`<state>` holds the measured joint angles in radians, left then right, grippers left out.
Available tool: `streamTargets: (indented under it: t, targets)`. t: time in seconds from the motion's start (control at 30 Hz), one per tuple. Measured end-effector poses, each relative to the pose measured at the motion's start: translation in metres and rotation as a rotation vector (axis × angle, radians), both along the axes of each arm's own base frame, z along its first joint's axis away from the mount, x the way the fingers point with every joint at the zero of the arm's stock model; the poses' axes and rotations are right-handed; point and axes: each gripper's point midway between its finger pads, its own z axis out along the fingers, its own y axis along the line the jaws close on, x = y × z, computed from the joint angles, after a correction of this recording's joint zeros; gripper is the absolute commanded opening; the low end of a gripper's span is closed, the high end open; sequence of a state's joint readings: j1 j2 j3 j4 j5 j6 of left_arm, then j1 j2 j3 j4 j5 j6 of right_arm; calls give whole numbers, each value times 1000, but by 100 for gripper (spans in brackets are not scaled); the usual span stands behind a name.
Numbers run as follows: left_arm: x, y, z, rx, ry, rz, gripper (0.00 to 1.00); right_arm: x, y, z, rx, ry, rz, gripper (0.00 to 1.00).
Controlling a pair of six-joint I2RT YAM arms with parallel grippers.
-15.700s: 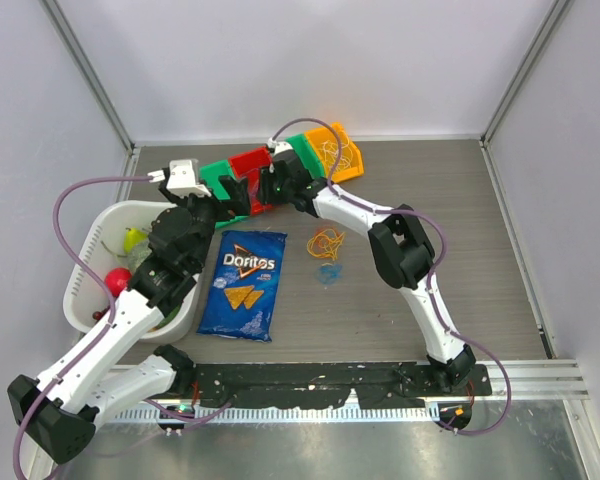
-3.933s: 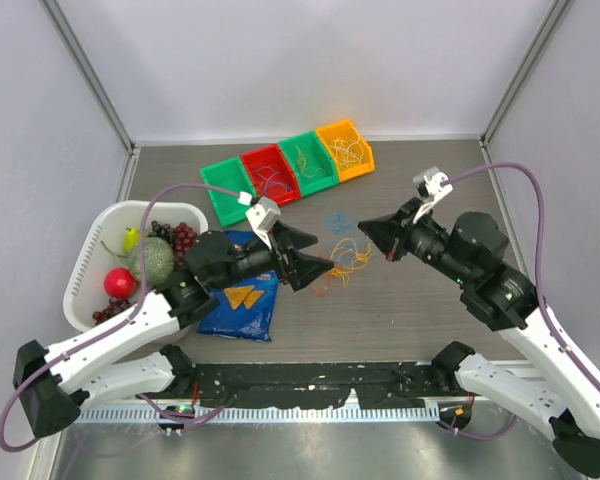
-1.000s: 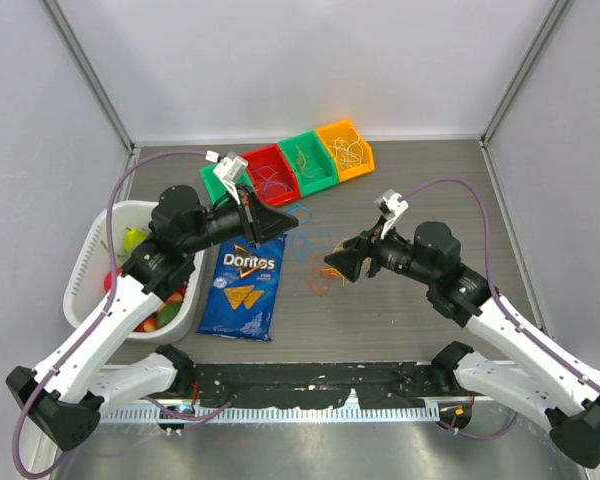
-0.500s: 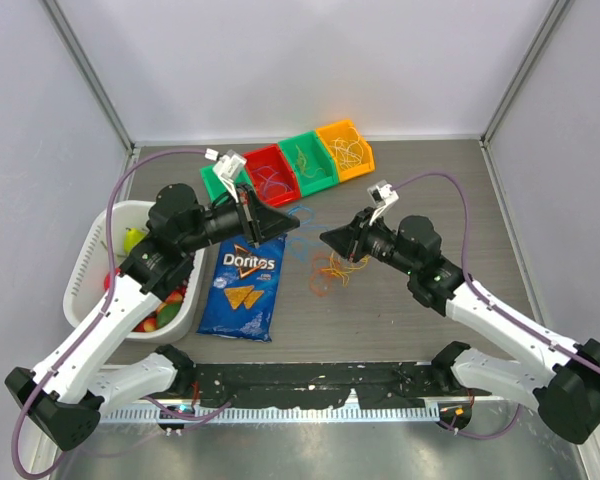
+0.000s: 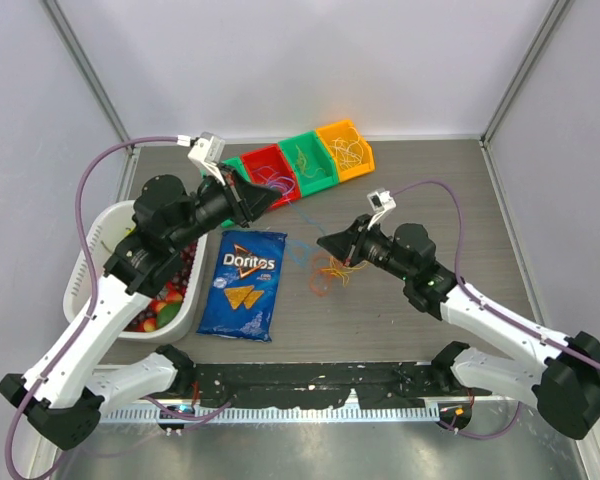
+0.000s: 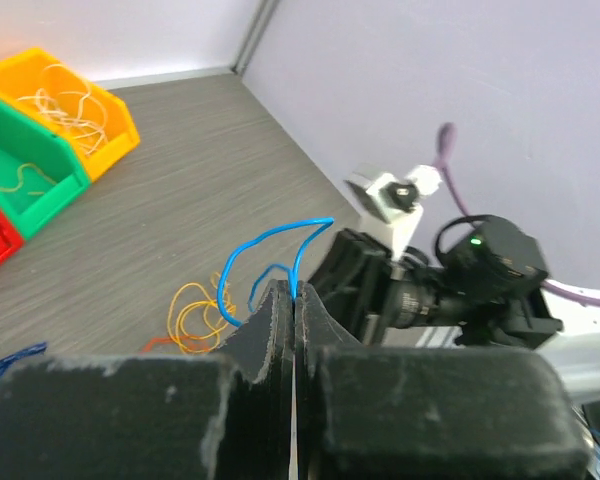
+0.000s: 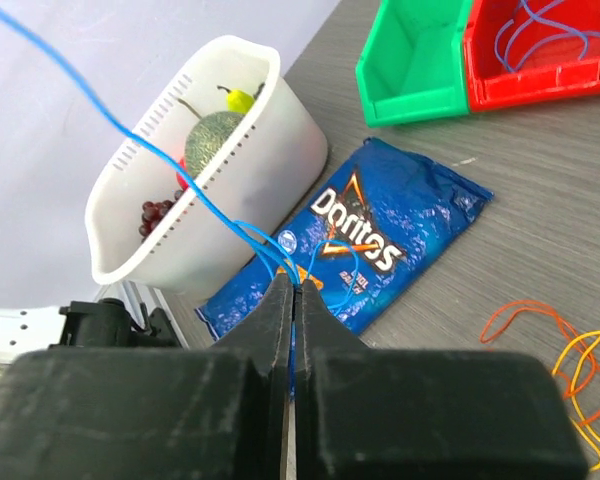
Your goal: Untangle the cables
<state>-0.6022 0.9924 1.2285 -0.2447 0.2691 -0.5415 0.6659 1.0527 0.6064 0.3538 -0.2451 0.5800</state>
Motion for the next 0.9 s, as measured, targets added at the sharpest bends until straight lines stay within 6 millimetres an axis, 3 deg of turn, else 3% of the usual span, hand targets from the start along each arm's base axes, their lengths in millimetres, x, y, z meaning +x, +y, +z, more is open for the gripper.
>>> streamTargets:
  t: [0.2, 0.27, 0.33, 0.4, 0.5, 0.67, 0.9]
  targets:
    - [20, 4, -27, 40, 58, 86, 3, -8, -6, 34, 54, -45, 0, 1]
    - [26, 5, -42, 60, 94, 105, 21, -7, -4, 49, 72, -64, -1, 1]
    - [33, 6, -55, 84, 132, 119, 48, -2, -1, 66, 86, -84, -2, 1]
    - [39, 10, -67, 105, 171, 140, 68, 4, 2, 78, 95, -98, -7, 1]
    - [44, 22, -77, 124, 197, 183, 86, 16, 7, 88, 94, -104, -32, 1]
    - [36, 52, -81, 155, 168, 283, 92, 44, 15, 95, 63, -89, -91, 1]
    - [31, 106, -59, 131, 42, 522, 93, 89, 31, 108, 40, -79, -179, 1]
